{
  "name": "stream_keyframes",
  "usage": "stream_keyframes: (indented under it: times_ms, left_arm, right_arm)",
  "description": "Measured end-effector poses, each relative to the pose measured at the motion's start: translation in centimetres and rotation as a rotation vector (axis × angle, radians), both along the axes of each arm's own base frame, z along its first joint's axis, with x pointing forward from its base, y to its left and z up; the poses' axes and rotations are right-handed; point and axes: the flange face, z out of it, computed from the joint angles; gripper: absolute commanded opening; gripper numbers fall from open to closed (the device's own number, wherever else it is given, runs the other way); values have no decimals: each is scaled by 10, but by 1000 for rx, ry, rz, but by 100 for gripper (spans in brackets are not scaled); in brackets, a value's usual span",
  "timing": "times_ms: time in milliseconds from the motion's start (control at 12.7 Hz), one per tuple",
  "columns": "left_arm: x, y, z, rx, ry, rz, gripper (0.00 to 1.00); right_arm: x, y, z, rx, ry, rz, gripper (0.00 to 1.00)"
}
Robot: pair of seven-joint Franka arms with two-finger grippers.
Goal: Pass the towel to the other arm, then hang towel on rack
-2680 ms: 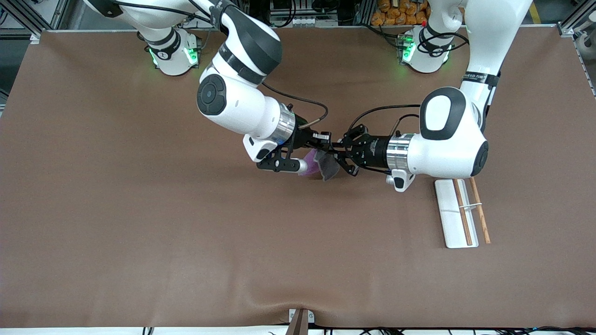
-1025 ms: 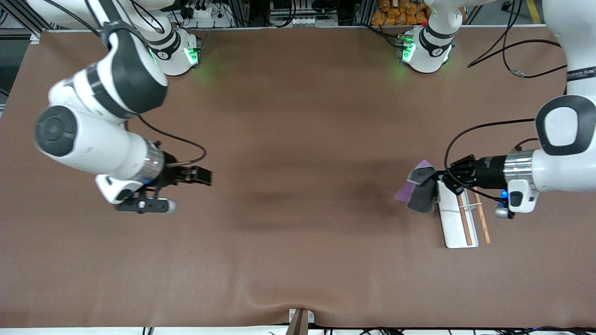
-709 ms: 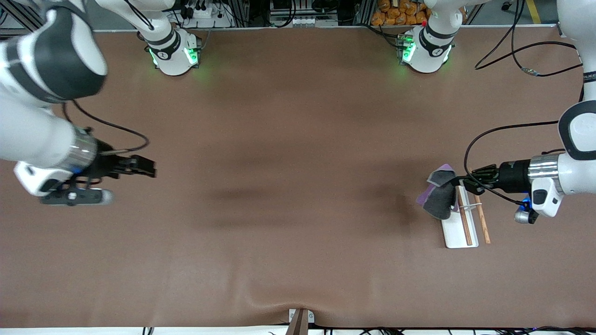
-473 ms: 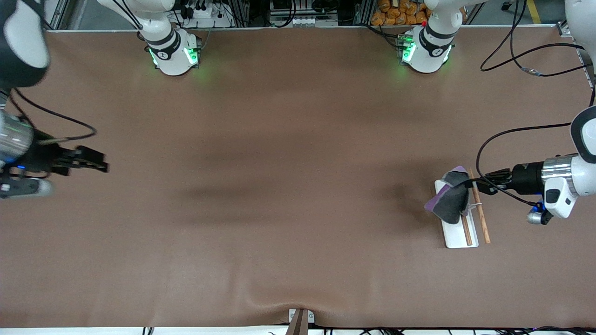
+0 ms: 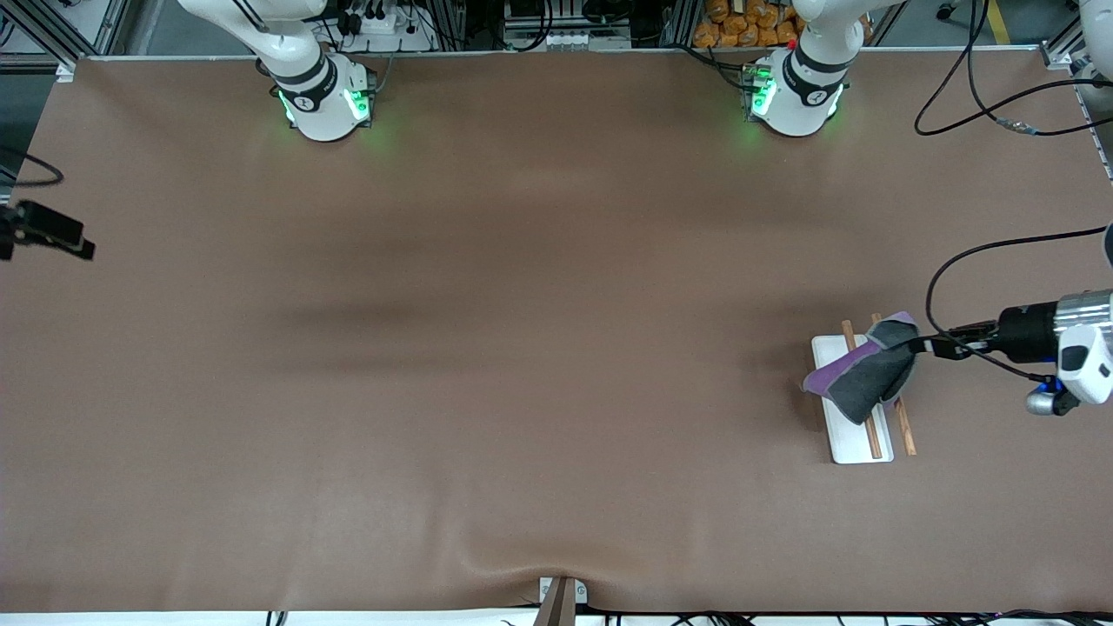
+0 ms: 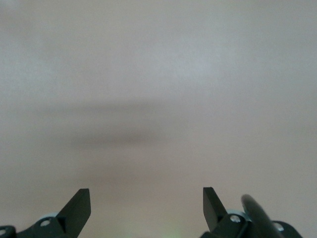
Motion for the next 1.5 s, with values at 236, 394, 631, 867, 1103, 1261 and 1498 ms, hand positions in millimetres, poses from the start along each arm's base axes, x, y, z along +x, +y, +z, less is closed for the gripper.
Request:
stream_keyframes:
  times_ms: [236,394,631,867,1103,1261,1498]
  left_arm:
    - [-4,31,-19,-21,-23,-31,0]
    - [-5,44,-33,-32,-30,-45,0]
    - [-6,57,-48,-37,-33,-37,0]
    - [-8,78,-59,-48,-55,-51,0]
    - [-9,92,-69,-57,-65,-57,6]
    - [-7,92,-72,-60,-64,-58,15]
    - [-5,89,-71,-61,-67,-64,100]
  right_arm:
    - [-13,1,6,3,12,1,100]
    - [-16,0,3,5,3,-1,100]
    - [-30,-6,-18,12,-14,-11,100]
    - [-42,0,-20,11,-1,-47,100]
    - [-49,1,-11,10,7,-69,100]
    - [-50,3,-5,9,0,-68,100]
    - [-50,4,-5,7,1,-103,100]
